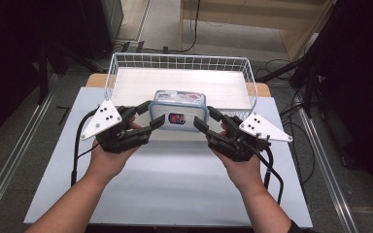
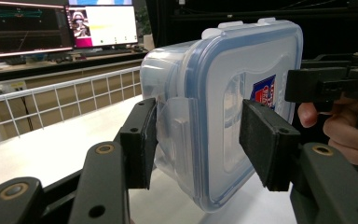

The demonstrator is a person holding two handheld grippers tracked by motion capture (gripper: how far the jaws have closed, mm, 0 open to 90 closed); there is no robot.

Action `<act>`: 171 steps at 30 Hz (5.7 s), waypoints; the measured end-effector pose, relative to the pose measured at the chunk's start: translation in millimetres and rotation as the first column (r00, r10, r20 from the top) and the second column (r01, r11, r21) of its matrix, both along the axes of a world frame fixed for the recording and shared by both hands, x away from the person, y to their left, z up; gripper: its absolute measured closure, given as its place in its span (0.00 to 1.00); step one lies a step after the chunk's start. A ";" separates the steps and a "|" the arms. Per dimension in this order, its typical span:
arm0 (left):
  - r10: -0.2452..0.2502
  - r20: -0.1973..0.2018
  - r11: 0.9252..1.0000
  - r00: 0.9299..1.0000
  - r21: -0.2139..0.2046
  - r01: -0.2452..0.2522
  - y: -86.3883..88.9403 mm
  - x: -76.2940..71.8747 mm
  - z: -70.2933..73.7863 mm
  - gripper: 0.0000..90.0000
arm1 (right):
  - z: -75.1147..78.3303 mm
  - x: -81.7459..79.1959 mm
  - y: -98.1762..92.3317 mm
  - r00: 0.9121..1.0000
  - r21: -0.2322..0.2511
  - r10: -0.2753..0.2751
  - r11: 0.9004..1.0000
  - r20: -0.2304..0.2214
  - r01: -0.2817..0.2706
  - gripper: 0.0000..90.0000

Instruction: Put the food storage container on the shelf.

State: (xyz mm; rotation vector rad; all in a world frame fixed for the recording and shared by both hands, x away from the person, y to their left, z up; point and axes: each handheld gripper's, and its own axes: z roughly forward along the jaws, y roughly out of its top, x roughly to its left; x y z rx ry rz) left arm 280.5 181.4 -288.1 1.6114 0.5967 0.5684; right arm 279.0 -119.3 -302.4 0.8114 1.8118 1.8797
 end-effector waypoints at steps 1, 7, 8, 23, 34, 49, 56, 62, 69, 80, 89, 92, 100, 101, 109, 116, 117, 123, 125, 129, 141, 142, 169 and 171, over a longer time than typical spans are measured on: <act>0.000 0.000 1.000 1.000 -0.002 0.000 -0.3 2.5 0.5 0.54 | 0.7 2.7 -0.1 1.000 -0.001 0.001 1.000 0.000 -0.001 0.58; 0.002 -0.002 1.000 1.000 -0.006 -0.002 -1.0 17.5 3.9 0.53 | 3.8 17.4 -0.5 1.000 0.003 0.001 1.000 -0.008 -0.001 0.58; 0.000 -0.001 1.000 1.000 -0.003 0.000 -0.6 20.1 4.1 0.53 | 4.2 19.9 -0.5 1.000 0.003 0.000 1.000 -0.009 0.000 0.58; 0.006 -0.026 0.999 1.000 -0.042 -0.007 -0.1 61.7 2.8 0.53 | 6.4 59.0 1.4 1.000 0.000 -0.012 1.000 -0.026 0.012 0.58; 0.018 -0.055 0.999 0.998 -0.045 -0.021 -0.9 80.3 -0.3 0.52 | 5.1 79.0 3.8 0.999 -0.012 -0.028 1.000 -0.043 0.027 0.57; -0.036 -0.211 0.990 0.977 -0.139 0.007 6.9 92.1 9.2 0.55 | 18.9 92.3 -2.8 0.986 0.014 0.029 1.000 -0.166 -0.028 0.59; -0.074 -0.314 0.985 0.947 -0.173 0.019 11.7 103.4 11.1 0.56 | 22.6 103.5 -8.7 0.960 0.051 0.079 0.996 -0.267 -0.067 0.62; -0.108 -0.370 0.977 0.923 -0.210 0.030 15.7 110.1 9.7 0.58 | 22.1 112.8 -12.9 0.929 0.085 0.125 0.991 -0.347 -0.102 0.63; -0.122 -0.443 0.973 0.888 -0.231 0.018 16.5 119.6 8.3 0.58 | 20.2 123.8 -16.5 0.888 0.113 0.153 0.987 -0.434 -0.114 0.64; -0.161 -0.529 0.963 0.834 -0.269 0.015 19.1 128.4 3.6 0.59 | 17.9 129.3 -19.1 0.853 0.134 0.169 0.984 -0.493 -0.118 0.66; -0.195 -0.579 0.945 0.792 -0.326 -0.005 22.9 131.8 5.3 0.62 | 16.0 134.5 -22.3 0.805 0.178 0.206 0.976 -0.557 -0.127 0.65; -0.200 -0.590 0.943 0.782 -0.334 -0.010 23.6 132.4 5.6 0.62 | 15.2 135.9 -22.5 0.795 0.188 0.212 0.974 -0.569 -0.125 0.65; -0.204 -0.620 0.941 0.758 -0.337 -0.022 25.7 133.7 5.0 0.62 | 13.1 138.5 -21.6 0.763 0.200 0.227 0.971 -0.605 -0.130 0.65; -0.206 -0.625 0.940 0.753 -0.340 -0.024 25.8 133.7 5.1 0.62 | 12.8 138.7 -21.8 0.758 0.200 0.229 0.971 -0.611 -0.131 0.65; -0.204 -0.664 0.940 0.720 -0.339 -0.046 26.2 132.8 5.6 0.63 | 10.2 141.5 -23.3 0.723 0.224 0.248 0.966 -0.645 -0.132 0.65; -0.200 -0.662 0.938 0.722 -0.342 -0.053 25.6 134.5 4.7 0.63 | 8.5 143.9 -23.7 0.713 0.234 0.251 0.964 -0.655 -0.125 0.65; -0.197 -0.661 0.937 0.724 -0.343 -0.058 25.4 135.5 4.2 0.63 | 7.8 144.9 -23.4 0.713 0.239 0.248 0.964 -0.656 -0.116 0.65; -0.179 -0.659 0.939 0.731 -0.335 -0.072 24.2 136.6 2.9 0.62 | 7.5 146.9 -21.6 0.719 0.248 0.233 0.965 -0.655 -0.087 0.64; -0.171 -0.659 0.941 0.732 -0.331 -0.077 23.7 136.9 2.6 0.62 | 7.3 147.9 -20.9 0.721 0.251 0.229 0.965 -0.654 -0.079 0.64; -0.169 -0.657 0.940 0.735 -0.332 -0.080 22.8 137.2 2.0 0.62 | 6.8 149.5 -20.9 0.721 0.244 0.213 0.968 -0.660 -0.062 0.63; -0.151 -0.661 0.946 0.735 -0.312 -0.086 20.0 138.8 -0.4 0.58 | 8.7 152.7 -19.5 0.730 0.209 0.154 0.978 -0.665 -0.016 0.62; -0.151 -0.662 0.947 0.734 -0.311 -0.085 20.2 139.1 -0.6 0.57 | 9.0 153.2 -18.9 0.732 0.203 0.150 0.979 -0.665 -0.016 0.61; -0.053 -0.611 0.962 0.790 -0.242 -0.122 14.7 137.9 4.6 0.58 | 8.8 140.4 -17.7 0.745 0.163 0.135 0.986 -0.653 -0.035 0.61; -0.037 -0.600 0.964 0.799 -0.231 -0.128 16.5 135.5 6.8 0.56 | 9.7 139.5 -18.9 0.748 0.169 0.140 0.985 -0.649 -0.037 0.60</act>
